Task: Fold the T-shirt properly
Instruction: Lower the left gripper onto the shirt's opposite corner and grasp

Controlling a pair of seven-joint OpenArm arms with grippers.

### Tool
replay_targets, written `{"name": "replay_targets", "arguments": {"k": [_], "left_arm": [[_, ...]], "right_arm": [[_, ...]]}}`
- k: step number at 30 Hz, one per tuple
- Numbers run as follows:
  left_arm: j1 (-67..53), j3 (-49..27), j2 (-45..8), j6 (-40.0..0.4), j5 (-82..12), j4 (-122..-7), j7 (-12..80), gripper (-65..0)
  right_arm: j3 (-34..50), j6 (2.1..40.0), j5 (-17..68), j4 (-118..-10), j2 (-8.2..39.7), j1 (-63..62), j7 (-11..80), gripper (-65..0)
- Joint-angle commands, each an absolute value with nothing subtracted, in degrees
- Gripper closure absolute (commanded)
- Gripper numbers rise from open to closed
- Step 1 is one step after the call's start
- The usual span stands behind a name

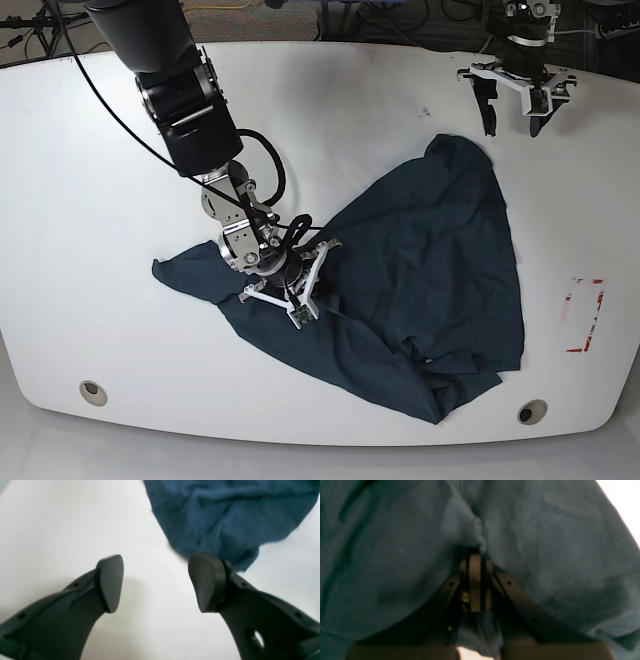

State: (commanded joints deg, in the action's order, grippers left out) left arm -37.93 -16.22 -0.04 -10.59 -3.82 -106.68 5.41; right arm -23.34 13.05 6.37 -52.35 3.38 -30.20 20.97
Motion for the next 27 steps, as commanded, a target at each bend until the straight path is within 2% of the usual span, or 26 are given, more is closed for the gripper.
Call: {"name": "replay_targets", "arguments": {"k": [3, 4, 9, 23, 27], "left_arm": [[-36.2, -14.6, 0.0, -10.6, -4.1, -107.0, 12.0, -45.8], [-35.6, -14.3, 0.4, -10.6, -5.1, -107.1, 14.1, -49.4], [-34.4, -14.6, 2.2, -10.6, -9.9, -108.0, 16.6, -59.2], [-31.1, -14.5, 3.3, -10.2, -11.6, -106.2, 16.7, -58.7], [-30.1, -14.3, 3.5, -10.2, -11.7, -104.9, 19.3, -58.7]], "right_arm": [[-23.3, 13.1, 6.4, -53.8, 3.6, -30.1, 21.3, 0.0], [-23.3, 13.1, 6.4, -54.9, 3.6, -29.8, 21.4, 0.0], [-23.3, 13.1, 6.4, -58.6, 3.7, -28.2, 22.0, 0.0], [-23.3, 13.1, 6.4, -61.1, 4.5, -27.6, 24.1, 0.0], [-23.3, 13.1, 6.4, -61.9, 5.2, -27.6, 24.1, 0.0]]}}
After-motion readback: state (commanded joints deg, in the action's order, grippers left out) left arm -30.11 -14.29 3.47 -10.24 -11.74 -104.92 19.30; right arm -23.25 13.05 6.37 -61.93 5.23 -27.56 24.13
